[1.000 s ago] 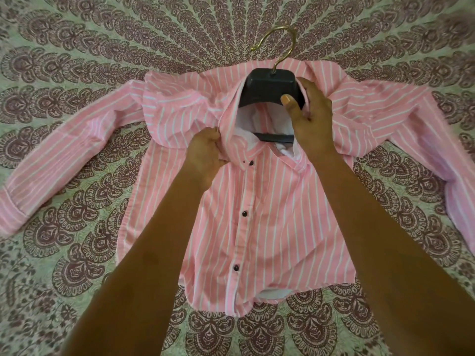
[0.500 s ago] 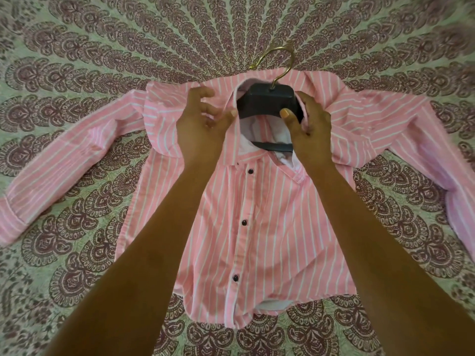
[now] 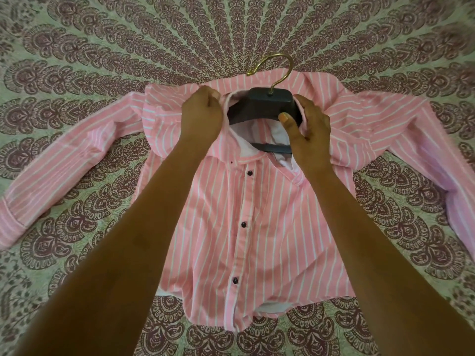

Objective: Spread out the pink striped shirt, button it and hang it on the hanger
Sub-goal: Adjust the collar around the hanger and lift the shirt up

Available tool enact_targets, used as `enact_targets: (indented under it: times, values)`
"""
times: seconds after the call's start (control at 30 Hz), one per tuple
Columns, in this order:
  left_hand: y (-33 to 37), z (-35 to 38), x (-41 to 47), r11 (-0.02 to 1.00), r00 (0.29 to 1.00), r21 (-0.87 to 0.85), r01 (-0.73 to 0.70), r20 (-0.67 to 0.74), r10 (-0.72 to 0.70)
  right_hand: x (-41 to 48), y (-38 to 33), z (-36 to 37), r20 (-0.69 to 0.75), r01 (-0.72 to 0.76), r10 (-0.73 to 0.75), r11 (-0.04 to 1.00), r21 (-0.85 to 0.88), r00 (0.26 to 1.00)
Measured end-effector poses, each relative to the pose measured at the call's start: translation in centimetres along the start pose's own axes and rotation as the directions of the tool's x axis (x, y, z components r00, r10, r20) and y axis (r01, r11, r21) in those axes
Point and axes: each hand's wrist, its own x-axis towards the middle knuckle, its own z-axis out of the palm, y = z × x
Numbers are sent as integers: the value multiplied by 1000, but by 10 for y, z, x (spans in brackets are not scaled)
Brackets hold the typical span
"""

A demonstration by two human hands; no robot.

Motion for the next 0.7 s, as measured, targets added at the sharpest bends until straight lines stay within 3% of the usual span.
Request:
enact_targets:
  times: [0.13, 0.3, 0.37, 0.43, 0.5, 0.57, 0.7]
  values:
    - [5, 4, 3, 954, 988, -260, 149, 83, -131, -2, 0, -1, 5, -8, 8, 1000, 7, 1000]
    - [-8, -5, -6, 954, 980, -298, -7, 189, 66, -4, -2, -2, 2, 9, -9, 1000, 1, 1000]
    - [-16, -8, -3, 969, 977, -233, -82, 172, 124, -6, -3, -2, 4, 5, -5, 1000, 0, 1000]
    - [-17, -10, 1, 970, 963, -13, -243, 113, 243, -8, -4, -3, 0, 30, -30, 1000, 2, 1000]
    - [-14, -9, 2, 933, 952, 193, -303, 108, 287, -11, -4, -4, -13, 54, -54, 999, 0, 998]
    - [-12, -7, 2, 957, 969, 170, -234, 124, 215, -13, -4, -4, -17, 55, -55, 998, 5, 998]
    - [-9, -7, 1, 977, 984, -211, 13, 174, 24, -17, -4, -4, -17, 70, -70, 998, 5, 997]
